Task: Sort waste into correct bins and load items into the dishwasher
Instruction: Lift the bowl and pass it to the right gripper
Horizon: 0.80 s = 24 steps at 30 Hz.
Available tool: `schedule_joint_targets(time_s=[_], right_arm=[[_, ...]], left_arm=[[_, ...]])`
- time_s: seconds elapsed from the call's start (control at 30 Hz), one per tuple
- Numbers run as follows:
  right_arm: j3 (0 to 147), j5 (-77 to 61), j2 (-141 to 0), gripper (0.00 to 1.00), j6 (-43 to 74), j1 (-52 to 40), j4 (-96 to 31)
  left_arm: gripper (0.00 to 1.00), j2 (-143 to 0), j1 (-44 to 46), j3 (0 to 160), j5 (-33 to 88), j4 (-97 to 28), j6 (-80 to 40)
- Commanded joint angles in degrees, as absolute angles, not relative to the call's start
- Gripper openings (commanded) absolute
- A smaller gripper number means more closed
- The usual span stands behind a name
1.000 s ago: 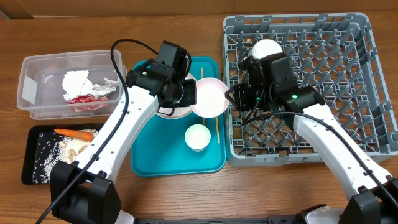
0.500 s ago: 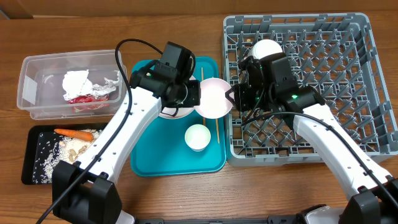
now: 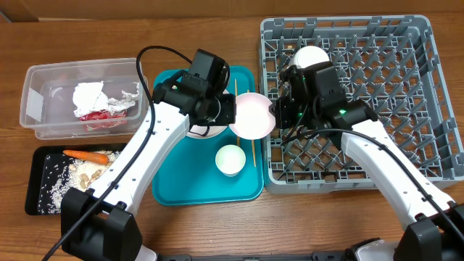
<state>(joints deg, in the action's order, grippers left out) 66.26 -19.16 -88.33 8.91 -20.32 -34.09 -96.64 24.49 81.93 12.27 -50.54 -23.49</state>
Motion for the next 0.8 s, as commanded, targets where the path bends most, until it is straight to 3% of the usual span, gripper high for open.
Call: schedule_joint_targets(time_s=[0.0, 0.1, 0.17, 0.57, 0.67, 0.73, 0.77], right_arm=[[66.3, -21.9, -87.8, 0.04, 8.6, -20.6, -33.5], [66.3, -21.8, -87.8, 0.04, 8.6, -20.6, -33.4], [66.3, -21.1, -87.8, 0.04, 8.6, -20.6, -33.3], [66.3, -10.8, -87.8, 0.04, 8.6, -19.4, -31.5], [66.5, -4.2, -87.8, 0.04, 8.6, -18.3, -31.6], [67.3, 2.9, -87.1, 0.04, 8.6, -17.2, -32.8], [67.9, 7.3, -86.3, 0.04, 8.6, -16.6, -33.6]], left_arm=[[0.27, -96.3, 24.8, 82.5, 11.5, -50.5, -22.7], [0.41, -96.3, 24.8, 82.6, 12.0, -50.3, -22.7], [0.45, -96.3, 24.8, 83.0, 12.1, -50.2, -22.7], [0.48, -95.8, 24.7, 100.8, 18.0, -56.4, -17.9], [0.60, -95.5, 24.7, 103.5, 17.8, -57.7, -17.7], [0.82, -95.4, 24.7, 103.7, 17.3, -58.0, -17.5], [0.85, -95.4, 24.7, 103.7, 16.9, -58.2, -17.5]])
